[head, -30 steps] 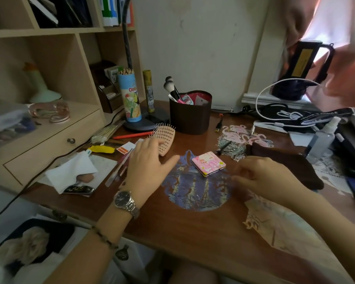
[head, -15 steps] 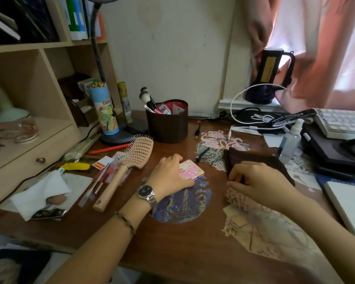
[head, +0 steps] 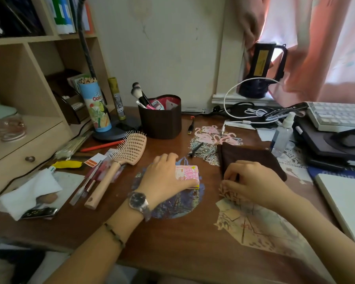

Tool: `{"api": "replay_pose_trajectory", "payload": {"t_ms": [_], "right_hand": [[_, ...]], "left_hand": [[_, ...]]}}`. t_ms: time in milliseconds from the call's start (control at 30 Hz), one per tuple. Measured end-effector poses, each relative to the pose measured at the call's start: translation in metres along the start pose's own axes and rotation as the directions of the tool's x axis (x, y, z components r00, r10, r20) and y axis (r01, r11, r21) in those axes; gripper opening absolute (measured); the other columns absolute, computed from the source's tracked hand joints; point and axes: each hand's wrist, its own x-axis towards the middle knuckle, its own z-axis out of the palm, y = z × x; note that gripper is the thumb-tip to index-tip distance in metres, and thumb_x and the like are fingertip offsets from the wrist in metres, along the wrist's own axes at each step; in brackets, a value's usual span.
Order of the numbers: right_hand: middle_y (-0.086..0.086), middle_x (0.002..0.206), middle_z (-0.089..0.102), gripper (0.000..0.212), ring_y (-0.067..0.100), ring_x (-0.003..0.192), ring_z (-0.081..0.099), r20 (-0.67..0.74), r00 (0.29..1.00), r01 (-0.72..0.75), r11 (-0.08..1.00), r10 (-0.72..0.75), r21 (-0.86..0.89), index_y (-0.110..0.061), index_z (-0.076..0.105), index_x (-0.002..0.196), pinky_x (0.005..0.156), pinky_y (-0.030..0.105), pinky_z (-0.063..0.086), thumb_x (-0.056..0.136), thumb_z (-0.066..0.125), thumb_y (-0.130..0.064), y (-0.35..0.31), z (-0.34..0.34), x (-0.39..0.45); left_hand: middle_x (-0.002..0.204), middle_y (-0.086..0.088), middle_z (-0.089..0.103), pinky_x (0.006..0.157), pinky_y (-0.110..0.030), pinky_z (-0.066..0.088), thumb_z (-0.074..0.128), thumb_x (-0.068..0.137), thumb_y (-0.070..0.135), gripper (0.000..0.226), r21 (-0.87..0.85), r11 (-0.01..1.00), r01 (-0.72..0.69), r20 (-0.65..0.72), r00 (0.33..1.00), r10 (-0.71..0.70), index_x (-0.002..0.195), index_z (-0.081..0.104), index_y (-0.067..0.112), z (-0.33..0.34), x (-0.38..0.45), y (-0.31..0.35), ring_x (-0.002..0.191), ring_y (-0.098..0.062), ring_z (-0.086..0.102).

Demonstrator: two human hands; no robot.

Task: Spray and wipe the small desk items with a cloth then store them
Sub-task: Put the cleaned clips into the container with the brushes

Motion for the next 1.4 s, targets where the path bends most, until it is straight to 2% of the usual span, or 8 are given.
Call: {"api": "replay_pose_trajectory", "payload": {"t_ms": [100,167,333,500,733,933,1133,1400], "right_hand": [[-0.015,0.09,0.057,0.015,0.001,0.076,0.051,0.001,1.0,-0.006,1.0,0.006,0.003,-0.034,0.062,0.091,0.052,0.012,0.028,0.086,0.059,-0.048,0.0,0.0,-0.001],[-0.015,0.09,0.058,0.015,0.001,0.076,0.052,0.0,1.0,-0.014,1.0,0.014,0.013,-0.035,0.062,0.09,0.053,0.012,0.029,0.085,0.059,-0.049,0.001,0.001,-0.002],[-0.014,0.091,0.057,0.017,0.002,0.078,0.05,0.007,1.0,-0.018,1.0,0.018,-0.001,-0.035,0.062,0.092,0.053,0.011,0.029,0.086,0.058,-0.05,0.001,0.004,-0.002],[-0.014,0.091,0.057,0.018,0.004,0.079,0.051,0.011,1.0,-0.014,1.0,0.014,-0.005,-0.034,0.062,0.094,0.055,0.017,0.032,0.086,0.058,-0.049,-0.001,0.005,0.0],[-0.014,0.093,0.058,0.018,0.005,0.082,0.054,0.01,1.0,0.016,1.0,-0.016,0.007,-0.034,0.063,0.094,0.058,0.018,0.038,0.086,0.058,-0.049,-0.003,0.008,0.005],[-0.015,0.092,0.058,0.016,0.003,0.081,0.055,0.017,1.0,0.025,1.0,-0.025,0.016,-0.035,0.061,0.092,0.058,0.018,0.04,0.086,0.057,-0.05,-0.002,0.009,0.008],[-0.015,0.09,0.057,0.015,0.003,0.077,0.054,0.008,0.999,0.033,0.999,-0.033,0.016,-0.036,0.061,0.09,0.054,0.013,0.032,0.086,0.056,-0.05,0.0,0.007,0.016],[-0.015,0.086,0.055,0.017,0.003,0.076,0.055,0.035,0.998,0.052,0.998,-0.053,0.029,-0.035,0.061,0.09,0.058,0.016,0.041,0.087,0.056,-0.05,0.006,0.008,0.031]], "left_hand": [[0.145,0.005,0.035,0.104,-0.031,0.031,0.071,0.071,0.056,0.092,-0.23,0.972,-0.048,0.214,0.972,0.098,0.144,0.024,0.025,-0.006,0.003,-0.015,0.133,-0.013,0.031],[0.146,0.004,0.036,0.102,-0.028,0.032,0.075,0.072,0.047,0.092,-0.254,0.965,-0.067,0.25,0.959,0.132,0.145,0.023,0.024,-0.005,0.004,-0.022,0.132,-0.012,0.032],[0.123,0.005,0.047,0.09,-0.028,0.037,0.071,0.065,0.062,0.08,-0.039,0.999,-0.007,0.069,0.998,0.01,0.126,0.04,0.02,0.0,-0.001,-0.013,0.118,-0.015,0.04],[0.117,-0.002,0.053,0.089,-0.033,0.04,0.044,0.06,0.089,0.095,0.256,0.961,0.1,-0.13,0.989,-0.068,0.119,0.041,0.015,0.007,-0.014,0.001,0.109,-0.022,0.048],[0.126,-0.003,0.048,0.092,-0.032,0.038,0.069,0.064,0.065,0.086,0.008,0.998,0.064,-0.037,0.997,-0.063,0.128,0.035,0.018,0.006,-0.013,-0.003,0.117,-0.023,0.042],[0.107,-0.004,0.053,0.072,-0.028,0.037,0.074,0.056,0.059,0.08,0.013,0.992,0.124,-0.109,0.987,-0.122,0.111,0.035,0.015,0.008,-0.002,-0.004,0.101,-0.024,0.049],[0.105,-0.008,0.055,0.077,-0.032,0.043,0.076,0.057,0.057,0.088,0.015,0.98,0.199,-0.203,0.96,-0.192,0.116,0.034,0.008,0.003,0.022,-0.02,0.098,-0.027,0.053],[0.107,-0.012,0.057,0.076,-0.036,0.049,0.076,0.058,0.058,0.09,-0.043,0.958,0.285,-0.277,0.917,-0.286,0.119,0.034,0.006,0.007,0.066,-0.036,0.099,-0.03,0.055]]}}
